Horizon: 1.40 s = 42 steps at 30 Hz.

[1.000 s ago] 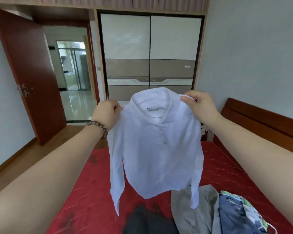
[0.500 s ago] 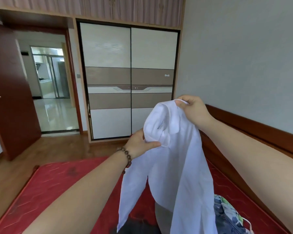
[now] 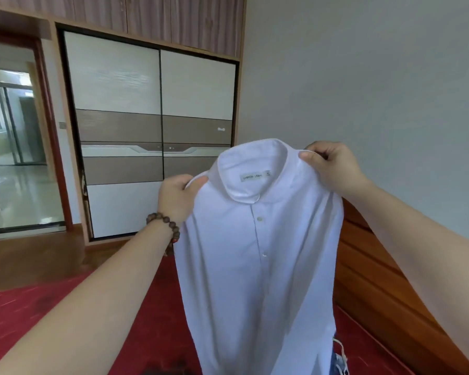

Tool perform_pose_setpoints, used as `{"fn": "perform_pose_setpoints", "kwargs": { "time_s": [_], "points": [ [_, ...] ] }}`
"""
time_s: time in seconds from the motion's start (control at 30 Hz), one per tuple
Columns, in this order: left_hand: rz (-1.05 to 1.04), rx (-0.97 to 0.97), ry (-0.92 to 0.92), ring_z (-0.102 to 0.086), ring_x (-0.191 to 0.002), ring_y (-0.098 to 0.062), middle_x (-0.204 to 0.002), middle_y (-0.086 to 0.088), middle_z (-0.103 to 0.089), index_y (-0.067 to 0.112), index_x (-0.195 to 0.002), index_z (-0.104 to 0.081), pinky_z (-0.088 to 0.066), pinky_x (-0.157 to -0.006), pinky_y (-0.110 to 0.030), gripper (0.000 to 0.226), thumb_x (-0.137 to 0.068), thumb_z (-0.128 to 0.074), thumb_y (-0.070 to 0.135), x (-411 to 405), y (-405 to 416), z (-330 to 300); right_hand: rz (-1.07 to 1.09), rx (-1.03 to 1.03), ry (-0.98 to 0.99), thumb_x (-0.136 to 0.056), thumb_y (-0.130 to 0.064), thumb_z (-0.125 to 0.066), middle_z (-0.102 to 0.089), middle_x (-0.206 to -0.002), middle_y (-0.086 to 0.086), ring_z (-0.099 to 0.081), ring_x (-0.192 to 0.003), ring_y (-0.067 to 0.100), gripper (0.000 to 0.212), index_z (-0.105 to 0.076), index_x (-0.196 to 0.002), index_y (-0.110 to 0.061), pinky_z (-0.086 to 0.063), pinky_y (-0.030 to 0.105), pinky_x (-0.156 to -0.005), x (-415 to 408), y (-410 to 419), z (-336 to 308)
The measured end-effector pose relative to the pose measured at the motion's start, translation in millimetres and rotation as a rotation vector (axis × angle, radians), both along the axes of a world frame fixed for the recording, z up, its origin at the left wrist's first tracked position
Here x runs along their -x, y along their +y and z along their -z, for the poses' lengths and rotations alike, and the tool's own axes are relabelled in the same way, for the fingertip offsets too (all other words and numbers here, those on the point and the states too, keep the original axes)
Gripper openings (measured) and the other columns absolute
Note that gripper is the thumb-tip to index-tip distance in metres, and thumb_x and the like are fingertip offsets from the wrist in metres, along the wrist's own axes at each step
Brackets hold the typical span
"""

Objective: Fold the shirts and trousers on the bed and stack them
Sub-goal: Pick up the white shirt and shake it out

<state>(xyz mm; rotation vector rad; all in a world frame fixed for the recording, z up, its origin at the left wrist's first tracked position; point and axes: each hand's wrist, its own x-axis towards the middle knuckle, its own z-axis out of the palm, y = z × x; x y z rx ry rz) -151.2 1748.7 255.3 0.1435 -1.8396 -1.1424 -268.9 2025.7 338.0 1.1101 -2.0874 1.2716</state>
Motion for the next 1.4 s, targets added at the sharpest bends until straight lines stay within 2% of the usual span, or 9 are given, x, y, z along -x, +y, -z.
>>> {"fn": "perform_pose_setpoints", "kwargs": {
  "time_s": [0.23,0.33,0.47,0.67,0.8,1.1,1.23,1.33,1.4],
  "points": [
    [-0.019,0.305,-0.161,-0.028,-0.05,-0.013,-0.054,-0.007,-0.037,-0.008,-0.06,-0.055,-0.023,-0.045,-0.024,0.046,-0.09,-0.066,0.026,-2.0,-18.6,-33.5,0.22,-0.34,0.212,-0.091,-0.033,-0.063,-0.043,-0.05,-0.01,-0.044,-0.054,0.013,0.044,-0.035,-0.057,-0.033,-0.037,0.033,-0.058,18.5,22.4,39.4],
    [0.052,0.296,-0.113,-0.024,-0.045,-0.006,-0.05,0.003,-0.031,-0.003,-0.054,-0.047,-0.02,-0.042,-0.02,0.046,-0.09,-0.065,0.019,-7.8,-11.2,-56.9,0.089,-0.327,0.02,-0.086,-0.019,-0.069,-0.053,-0.055,-0.014,-0.046,-0.053,0.002,0.034,-0.052,-0.058,-0.027,-0.034,0.021,-0.056,25.7,31.7,46.3],
    [0.11,0.328,-0.178,-0.031,-0.041,-0.003,-0.043,0.012,-0.039,0.011,-0.05,-0.051,-0.026,-0.043,-0.016,0.042,-0.089,-0.067,0.018,-13.6,-2.6,-74.4,0.065,-0.468,-0.108,-0.083,-0.007,-0.07,-0.053,-0.059,-0.002,-0.042,-0.055,0.004,0.023,-0.058,-0.063,-0.009,-0.037,0.029,-0.06,36.2,41.7,66.9],
    [0.141,0.28,-0.228,-0.036,-0.06,-0.015,-0.062,-0.006,-0.045,-0.01,-0.068,-0.058,-0.03,-0.056,-0.026,0.042,-0.09,-0.066,0.026,-21.4,-10.7,-78.2,-0.034,-0.142,-0.459,-0.091,-0.002,-0.051,-0.063,-0.078,0.014,-0.054,-0.071,0.023,0.011,-0.06,-0.083,-0.001,-0.042,0.036,-0.068,29.0,22.6,103.7],
    [0.103,0.238,-0.267,-0.045,-0.065,-0.016,-0.07,-0.011,-0.058,-0.005,-0.08,-0.068,-0.038,-0.063,-0.029,0.028,-0.088,-0.068,0.022,-37.4,-26.5,-80.5,-0.24,0.123,-0.666,-0.096,-0.025,-0.054,-0.061,-0.084,0.01,-0.053,-0.076,0.023,0.024,-0.061,-0.09,-0.002,-0.041,0.036,-0.07,10.3,2.0,99.4],
    [0.061,0.185,-0.195,-0.047,-0.068,-0.017,-0.077,-0.012,-0.057,-0.007,-0.083,-0.063,-0.04,-0.056,-0.02,0.026,-0.096,-0.055,0.014,-72.0,-51.5,-73.6,-0.45,0.13,-0.471,-0.095,-0.015,-0.057,-0.058,-0.064,0.006,-0.048,-0.054,0.015,0.021,-0.062,-0.076,-0.006,-0.036,0.022,-0.05,-12.3,-20.6,40.0],
    [0.195,0.077,-0.479,-0.046,-0.073,-0.021,-0.079,-0.012,-0.054,-0.009,-0.087,-0.059,-0.036,-0.063,-0.028,0.048,-0.096,-0.054,0.037,-70.9,-62.8,-42.9,-0.491,-0.031,-0.618,-0.093,-0.023,-0.057,-0.062,-0.072,0.005,-0.056,-0.06,0.014,0.02,-0.064,-0.079,-0.01,-0.041,0.027,-0.056,-8.2,-28.8,43.5],
    [0.308,0.057,-0.559,-0.055,-0.07,-0.018,-0.078,-0.009,-0.061,-0.003,-0.083,-0.065,-0.042,-0.063,-0.028,0.028,-0.092,-0.063,0.024,-69.9,-64.3,-31.7,-0.498,-0.169,-0.66,-0.092,-0.013,-0.061,-0.072,-0.088,0.008,-0.068,-0.076,0.017,0.013,-0.07,-0.098,-0.007,-0.052,0.027,-0.064,-6.9,-31.9,52.2],
    [0.375,0.01,-0.562,-0.064,-0.069,-0.015,-0.079,-0.004,-0.069,0.004,-0.082,-0.072,-0.05,-0.061,-0.024,0.013,-0.081,-0.076,0.015,-70.0,-59.4,-31.3,-0.48,-0.148,-0.652,-0.083,-0.012,-0.07,-0.072,-0.083,0.01,-0.068,-0.073,0.019,0.007,-0.073,-0.087,-0.007,-0.052,0.027,-0.063,-8.7,-32.3,52.5]
  ]
}}
